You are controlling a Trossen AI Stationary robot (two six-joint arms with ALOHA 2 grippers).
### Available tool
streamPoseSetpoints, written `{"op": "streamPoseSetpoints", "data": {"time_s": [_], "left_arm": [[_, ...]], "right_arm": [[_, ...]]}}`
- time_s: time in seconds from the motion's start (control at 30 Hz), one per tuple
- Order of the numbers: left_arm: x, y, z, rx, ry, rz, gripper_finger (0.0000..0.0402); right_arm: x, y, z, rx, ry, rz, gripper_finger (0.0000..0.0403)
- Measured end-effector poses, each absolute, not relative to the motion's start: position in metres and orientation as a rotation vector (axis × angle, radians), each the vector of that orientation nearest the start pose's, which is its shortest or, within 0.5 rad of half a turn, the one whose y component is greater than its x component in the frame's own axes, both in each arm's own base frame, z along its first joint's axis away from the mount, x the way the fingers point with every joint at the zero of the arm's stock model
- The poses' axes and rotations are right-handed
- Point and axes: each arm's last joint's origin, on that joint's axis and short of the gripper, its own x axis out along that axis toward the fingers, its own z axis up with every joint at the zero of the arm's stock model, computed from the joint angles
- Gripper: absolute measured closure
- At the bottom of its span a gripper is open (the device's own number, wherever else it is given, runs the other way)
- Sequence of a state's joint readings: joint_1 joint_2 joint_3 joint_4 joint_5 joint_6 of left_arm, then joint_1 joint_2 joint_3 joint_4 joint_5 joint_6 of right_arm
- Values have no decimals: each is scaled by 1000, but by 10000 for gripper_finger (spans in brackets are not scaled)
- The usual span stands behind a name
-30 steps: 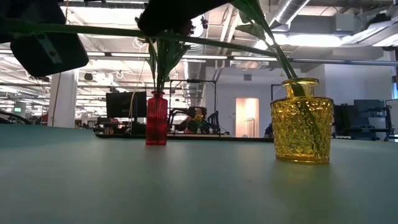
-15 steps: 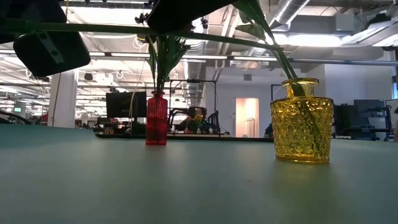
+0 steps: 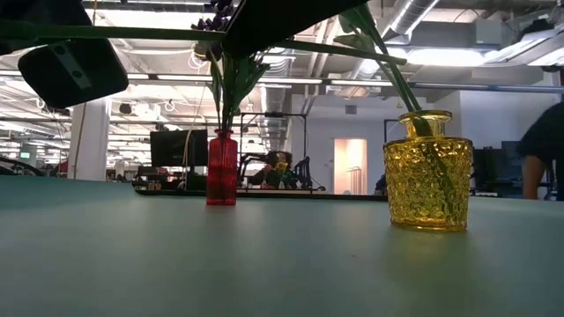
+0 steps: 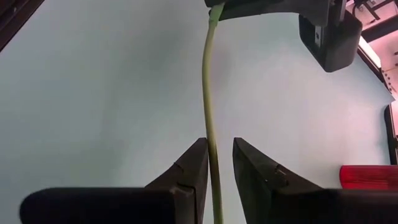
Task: Sort flowers into vase by color
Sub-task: Put the white flower into the yellow flower vase
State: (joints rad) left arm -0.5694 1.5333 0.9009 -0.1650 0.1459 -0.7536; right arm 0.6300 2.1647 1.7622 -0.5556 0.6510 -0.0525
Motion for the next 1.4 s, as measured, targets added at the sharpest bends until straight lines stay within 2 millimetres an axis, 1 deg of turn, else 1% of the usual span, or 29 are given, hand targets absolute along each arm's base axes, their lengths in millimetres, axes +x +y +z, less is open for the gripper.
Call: {"op": "streamPoseSetpoints", "data": {"time_s": [0.2,0.3,0.5,0.6,0.7,0.83,0.93,1.03,1.13,1.2,1.27,1.33,1.4], "left_arm": [[259,-171,202,-496,996,-349,390],[259,-171,202,-481,993,-357,390],[259,-171,202,-478,988,-349,390],[260,-171,202,-464,970,-348,385],[262,-173,205,-426,925,-395,363],[266,-176,213,-366,842,-463,315],[272,-176,228,-320,770,-478,280],[272,-176,245,-231,680,-496,254],[264,-174,264,-132,573,-480,240],[254,-170,278,-64,487,-437,238],[241,-165,289,6,414,-378,237],[227,-160,293,55,342,-336,237],[216,-154,292,81,262,-322,237]], "right_arm": [[388,264,207,-623,769,4,308],[388,264,207,-622,768,4,324],[387,265,207,-576,766,-10,374],[386,267,207,-553,765,-17,376],[385,267,206,-517,785,7,376],[383,269,204,-477,823,74,376],[380,272,204,-477,835,102,376],[378,274,205,-470,842,115,376],[375,275,204,-457,855,108,376],[374,276,201,-448,847,115,376],[368,276,201,-431,811,132,376],[361,272,204,-387,735,156,376],[351,267,208,-327,624,184,376]]}}
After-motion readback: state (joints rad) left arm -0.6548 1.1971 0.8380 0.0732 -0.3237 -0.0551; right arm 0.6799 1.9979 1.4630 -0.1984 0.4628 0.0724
